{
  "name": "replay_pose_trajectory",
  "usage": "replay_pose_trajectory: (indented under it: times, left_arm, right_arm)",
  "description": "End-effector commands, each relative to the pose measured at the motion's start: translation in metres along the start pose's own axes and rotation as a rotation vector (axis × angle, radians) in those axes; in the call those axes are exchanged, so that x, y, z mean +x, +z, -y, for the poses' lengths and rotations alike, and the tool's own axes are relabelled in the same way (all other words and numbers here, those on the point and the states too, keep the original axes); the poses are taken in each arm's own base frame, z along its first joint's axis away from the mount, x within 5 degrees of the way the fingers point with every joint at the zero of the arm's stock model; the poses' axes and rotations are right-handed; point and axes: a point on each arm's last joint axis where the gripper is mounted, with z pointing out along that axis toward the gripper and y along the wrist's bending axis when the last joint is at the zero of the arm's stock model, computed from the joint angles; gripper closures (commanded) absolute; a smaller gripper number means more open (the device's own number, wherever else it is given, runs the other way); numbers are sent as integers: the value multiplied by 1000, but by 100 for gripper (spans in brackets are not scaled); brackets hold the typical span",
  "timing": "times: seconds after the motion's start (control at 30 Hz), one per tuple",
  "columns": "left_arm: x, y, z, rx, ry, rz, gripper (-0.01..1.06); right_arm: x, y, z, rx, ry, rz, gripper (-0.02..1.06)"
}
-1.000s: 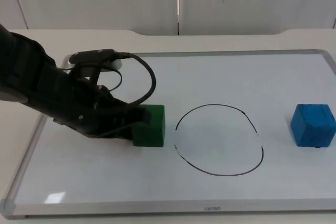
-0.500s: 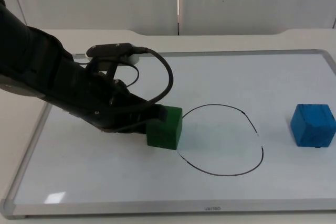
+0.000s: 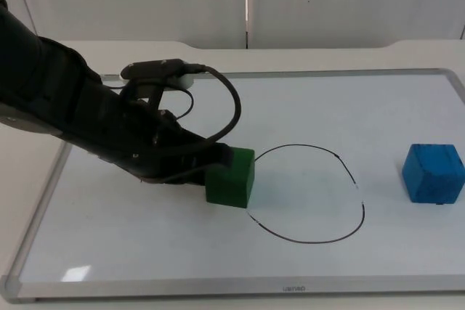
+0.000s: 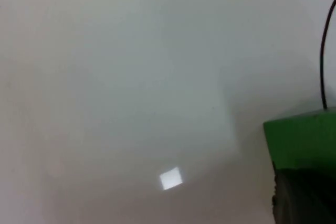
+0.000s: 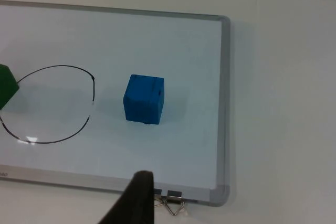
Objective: Push the two cubes into the marked area.
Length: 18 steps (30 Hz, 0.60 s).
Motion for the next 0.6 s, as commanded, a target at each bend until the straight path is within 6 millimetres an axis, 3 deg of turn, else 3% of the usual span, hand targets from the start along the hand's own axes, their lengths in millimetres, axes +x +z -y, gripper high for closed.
replay_pose_trajectory:
  times: [0.0,0.57]
  left_arm:
    - [-1,1,6,29,-16,4,105]
    - [2,3,16,43,1,-7,105]
  right_arm:
    - [1,1,0,3,-8,1,-1]
    - [1,1,0,3,-8,1,-1]
